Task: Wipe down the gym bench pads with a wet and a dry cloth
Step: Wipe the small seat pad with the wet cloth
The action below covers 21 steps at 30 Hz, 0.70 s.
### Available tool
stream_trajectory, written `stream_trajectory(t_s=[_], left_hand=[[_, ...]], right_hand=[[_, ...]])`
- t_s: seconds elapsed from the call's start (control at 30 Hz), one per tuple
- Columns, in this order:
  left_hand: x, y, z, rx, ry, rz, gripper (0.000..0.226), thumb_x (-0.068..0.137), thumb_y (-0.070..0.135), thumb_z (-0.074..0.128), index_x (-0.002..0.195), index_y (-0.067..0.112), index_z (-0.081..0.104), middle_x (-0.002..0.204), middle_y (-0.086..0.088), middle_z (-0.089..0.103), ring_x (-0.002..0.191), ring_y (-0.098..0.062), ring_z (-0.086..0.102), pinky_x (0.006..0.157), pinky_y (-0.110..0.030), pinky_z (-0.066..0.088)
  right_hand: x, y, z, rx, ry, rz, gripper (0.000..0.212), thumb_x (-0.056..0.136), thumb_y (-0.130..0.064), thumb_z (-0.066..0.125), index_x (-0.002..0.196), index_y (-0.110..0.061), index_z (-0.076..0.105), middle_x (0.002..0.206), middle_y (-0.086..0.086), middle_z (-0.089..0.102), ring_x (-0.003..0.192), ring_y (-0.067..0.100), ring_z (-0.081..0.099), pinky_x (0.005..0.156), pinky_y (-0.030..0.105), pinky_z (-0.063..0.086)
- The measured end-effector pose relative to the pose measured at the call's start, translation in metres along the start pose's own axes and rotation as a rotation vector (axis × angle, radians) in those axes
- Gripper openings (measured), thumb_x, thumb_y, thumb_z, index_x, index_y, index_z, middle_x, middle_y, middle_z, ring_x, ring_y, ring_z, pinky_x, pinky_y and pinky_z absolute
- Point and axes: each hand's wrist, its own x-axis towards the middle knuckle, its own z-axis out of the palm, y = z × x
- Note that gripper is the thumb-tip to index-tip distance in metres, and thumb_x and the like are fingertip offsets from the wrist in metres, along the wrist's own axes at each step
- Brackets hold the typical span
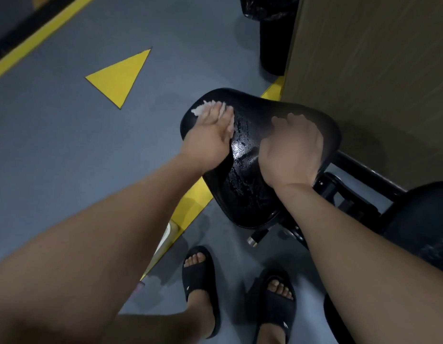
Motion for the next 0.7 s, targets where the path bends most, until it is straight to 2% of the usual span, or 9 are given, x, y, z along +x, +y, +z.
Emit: stream_trajectory(t_s=[0.1, 0.17, 0.23, 0.3, 0.4, 0.47, 0.57, 0.63, 0.7], left_hand=[[-0.05, 0.005, 0.011, -0.041, 0.005, 0.186, 0.057, 0.106, 0.036, 0.029, 0.159, 0.015, 0.032, 0.167, -0.009, 0.023, 0.157, -0.026, 0.01, 0.127, -0.035, 0.011], [-0.061, 0.003, 0.008, 0.016, -0.048, 0.251, 0.059, 0.106, 0.038, 0.025, 0.159, 0.014, 0.031, 0.166, -0.012, 0.024, 0.156, -0.027, 0.011, 0.126, -0.031, 0.004], [-0.036, 0.002, 0.001, 0.073, -0.071, 0.199, 0.057, 0.108, 0.035, 0.024, 0.161, 0.016, 0.023, 0.168, -0.011, 0.017, 0.157, -0.027, 0.007, 0.123, -0.028, -0.002], [0.0, 0.002, -0.003, 0.102, -0.085, 0.095, 0.056, 0.109, 0.03, 0.027, 0.163, 0.019, 0.017, 0.17, -0.009, 0.01, 0.157, -0.027, 0.001, 0.125, -0.033, 0.001], [0.02, 0.004, -0.004, 0.049, -0.076, 0.032, 0.054, 0.109, 0.03, 0.028, 0.162, 0.02, 0.02, 0.17, -0.007, 0.011, 0.157, -0.026, 0.001, 0.127, -0.036, 0.006], [-0.007, 0.011, 0.001, 0.018, -0.048, 0.115, 0.054, 0.109, 0.031, 0.029, 0.161, 0.018, 0.024, 0.169, -0.007, 0.016, 0.157, -0.025, 0.004, 0.125, -0.03, 0.003], [-0.063, 0.016, 0.01, 0.042, -0.007, 0.354, 0.054, 0.107, 0.029, 0.031, 0.156, 0.007, 0.035, 0.163, -0.017, 0.028, 0.154, -0.031, 0.017, 0.125, -0.026, -0.001], [-0.067, 0.009, 0.009, 0.078, -0.038, 0.39, 0.055, 0.107, 0.032, 0.029, 0.157, 0.01, 0.034, 0.163, -0.017, 0.029, 0.155, -0.03, 0.017, 0.126, -0.025, -0.002], [-0.045, 0.007, 0.004, 0.096, -0.051, 0.327, 0.053, 0.109, 0.033, 0.03, 0.16, 0.016, 0.029, 0.166, -0.012, 0.024, 0.156, -0.028, 0.012, 0.123, -0.021, -0.006]], right_hand=[[0.0, 0.001, -0.002, 0.002, -0.012, 0.009, 0.047, 0.092, -0.028, 0.043, 0.133, -0.016, 0.064, 0.136, 0.015, 0.057, 0.133, 0.033, 0.047, 0.117, 0.049, 0.03], [0.0, 0.001, -0.003, 0.01, -0.016, 0.014, 0.047, 0.092, -0.028, 0.044, 0.133, -0.016, 0.064, 0.137, 0.015, 0.057, 0.134, 0.034, 0.046, 0.118, 0.049, 0.03], [0.0, 0.002, -0.002, 0.016, -0.02, 0.008, 0.048, 0.092, -0.029, 0.043, 0.133, -0.015, 0.064, 0.137, 0.015, 0.057, 0.134, 0.033, 0.046, 0.118, 0.05, 0.03], [0.0, 0.001, -0.003, 0.022, -0.021, 0.01, 0.049, 0.092, -0.03, 0.041, 0.133, -0.016, 0.064, 0.138, 0.014, 0.057, 0.135, 0.033, 0.046, 0.118, 0.049, 0.03], [-0.001, 0.002, -0.002, 0.017, -0.031, 0.011, 0.05, 0.092, -0.03, 0.04, 0.133, -0.017, 0.064, 0.138, 0.013, 0.056, 0.136, 0.032, 0.045, 0.119, 0.049, 0.028], [-0.001, 0.003, -0.002, 0.009, -0.043, 0.009, 0.05, 0.092, -0.03, 0.039, 0.134, -0.018, 0.063, 0.14, 0.013, 0.055, 0.138, 0.031, 0.044, 0.12, 0.049, 0.028], [0.0, 0.004, -0.003, 0.012, -0.055, 0.006, 0.05, 0.093, -0.029, 0.038, 0.135, -0.018, 0.062, 0.14, 0.011, 0.056, 0.138, 0.031, 0.044, 0.121, 0.048, 0.027], [0.0, 0.005, -0.003, 0.025, -0.053, 0.005, 0.049, 0.094, -0.028, 0.037, 0.134, -0.018, 0.063, 0.139, 0.011, 0.056, 0.138, 0.03, 0.044, 0.121, 0.047, 0.027], [-0.001, 0.005, -0.003, 0.031, -0.047, 0.002, 0.048, 0.094, -0.027, 0.038, 0.133, -0.017, 0.064, 0.138, 0.01, 0.057, 0.137, 0.029, 0.045, 0.121, 0.046, 0.027]])
